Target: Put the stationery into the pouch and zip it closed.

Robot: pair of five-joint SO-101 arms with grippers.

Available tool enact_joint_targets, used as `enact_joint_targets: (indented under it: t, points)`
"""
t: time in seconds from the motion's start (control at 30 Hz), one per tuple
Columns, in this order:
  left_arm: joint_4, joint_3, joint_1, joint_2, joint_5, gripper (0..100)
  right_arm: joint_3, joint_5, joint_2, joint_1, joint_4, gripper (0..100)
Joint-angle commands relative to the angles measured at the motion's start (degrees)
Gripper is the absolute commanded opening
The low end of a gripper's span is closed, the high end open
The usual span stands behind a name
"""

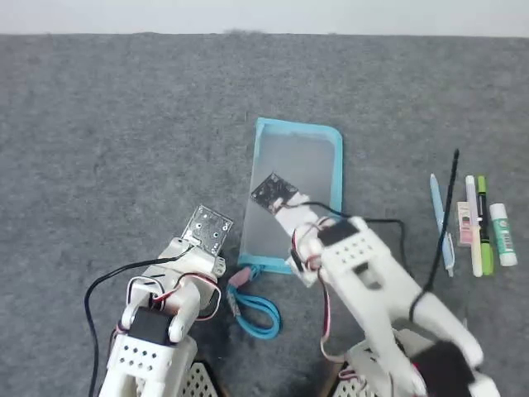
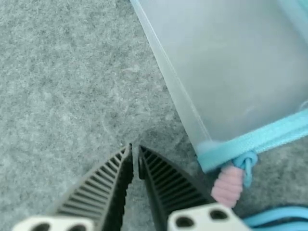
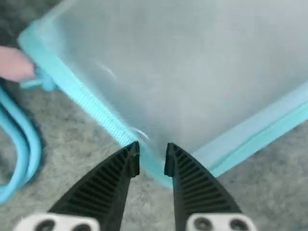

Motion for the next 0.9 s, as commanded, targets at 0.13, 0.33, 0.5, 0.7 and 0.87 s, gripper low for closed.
enact_joint_targets:
  t: [0.13,0.33,0.5,0.7,0.87]
  points:
    - [0.3,-0.5,0.4,-0.2,-0.2,2,-15.6,-0.5,13.3,11.5,-1.7,10.5]
    - [0.3,-0.5,0.4,-0.2,-0.2,2,-27.8,-0.7,25.2,18.8,0.2,10.5]
    - [0.3,-0.5,0.4,-0.2,-0.2,2,-27.3,-0.8,19.6,15.0,7.3,10.4]
    - [0.3,-0.5,0.4,-0.2,-0.2,2,-12.7,-0.4,0.0,4.2,7.6,10.4]
    - [0.3,-0.5,0.4,-0.2,-0.2,2,-3.2,2.3,-10.8,-4.5,7.6,10.7]
